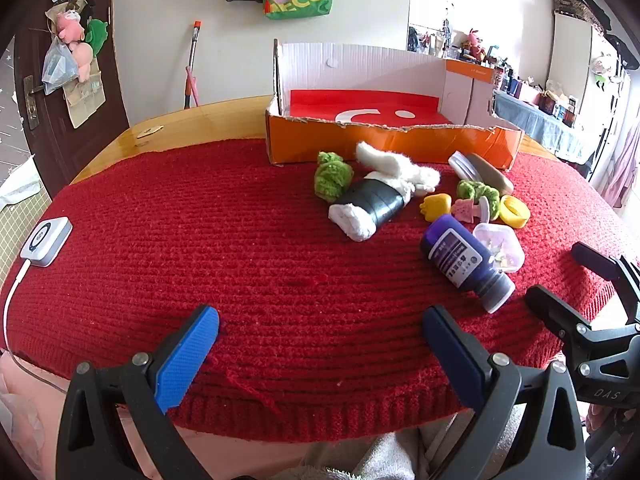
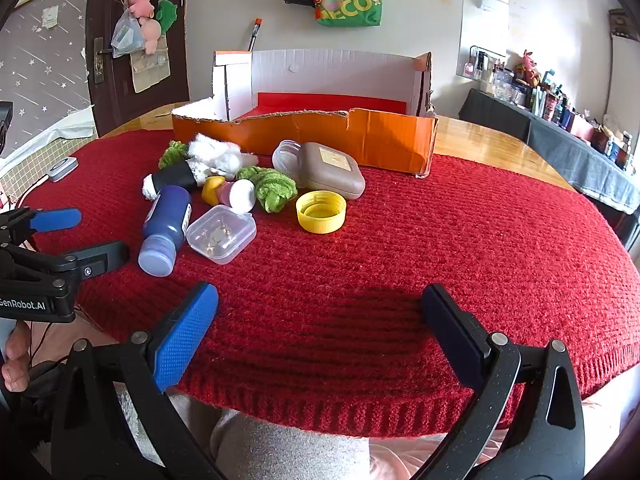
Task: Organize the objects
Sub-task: 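Move the left tool toward the blue ink bottle while the right tool approaches the yellow cap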
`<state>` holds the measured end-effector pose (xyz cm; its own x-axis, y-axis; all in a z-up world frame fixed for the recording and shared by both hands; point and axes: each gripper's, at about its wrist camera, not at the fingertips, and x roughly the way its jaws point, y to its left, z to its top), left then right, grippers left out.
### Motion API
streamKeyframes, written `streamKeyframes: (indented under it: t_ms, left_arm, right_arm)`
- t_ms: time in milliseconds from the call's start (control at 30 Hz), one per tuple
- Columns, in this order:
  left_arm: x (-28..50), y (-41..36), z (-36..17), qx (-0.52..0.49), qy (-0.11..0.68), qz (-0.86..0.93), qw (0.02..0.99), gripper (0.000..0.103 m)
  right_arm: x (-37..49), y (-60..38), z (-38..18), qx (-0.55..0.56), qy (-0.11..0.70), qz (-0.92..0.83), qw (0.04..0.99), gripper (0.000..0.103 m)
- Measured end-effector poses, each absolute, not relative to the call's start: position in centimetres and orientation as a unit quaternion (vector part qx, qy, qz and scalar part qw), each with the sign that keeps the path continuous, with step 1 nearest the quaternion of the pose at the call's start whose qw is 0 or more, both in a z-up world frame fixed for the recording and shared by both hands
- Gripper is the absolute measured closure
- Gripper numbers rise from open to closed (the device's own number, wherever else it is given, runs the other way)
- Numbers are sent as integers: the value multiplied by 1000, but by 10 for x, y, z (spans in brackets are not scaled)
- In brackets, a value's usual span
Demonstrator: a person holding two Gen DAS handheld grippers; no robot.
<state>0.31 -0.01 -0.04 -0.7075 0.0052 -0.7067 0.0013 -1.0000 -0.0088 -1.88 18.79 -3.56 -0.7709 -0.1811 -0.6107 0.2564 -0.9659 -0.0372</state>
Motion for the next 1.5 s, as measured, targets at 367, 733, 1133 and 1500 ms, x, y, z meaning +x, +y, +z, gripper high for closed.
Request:
streamKeyframes:
  t_ms: [367, 733, 1133, 1500]
  left_arm:
    - [4, 1, 3, -382, -7, 924, 15, 2]
    - [15, 28, 18, -366, 27, 926, 83, 10]
    - [6, 48, 18, -365, 55, 921, 122, 14]
    - [-11, 51, 11, -359, 77, 922, 126, 14]
  right_arm:
    - [-20, 187, -35, 320, 62, -938, 118, 1]
    - [-19, 183, -29, 323, 74, -932, 143, 23]
    - [-50, 199, -19, 337, 61, -930, 135, 38]
    - [-71, 192, -21, 344, 70, -925, 143, 42]
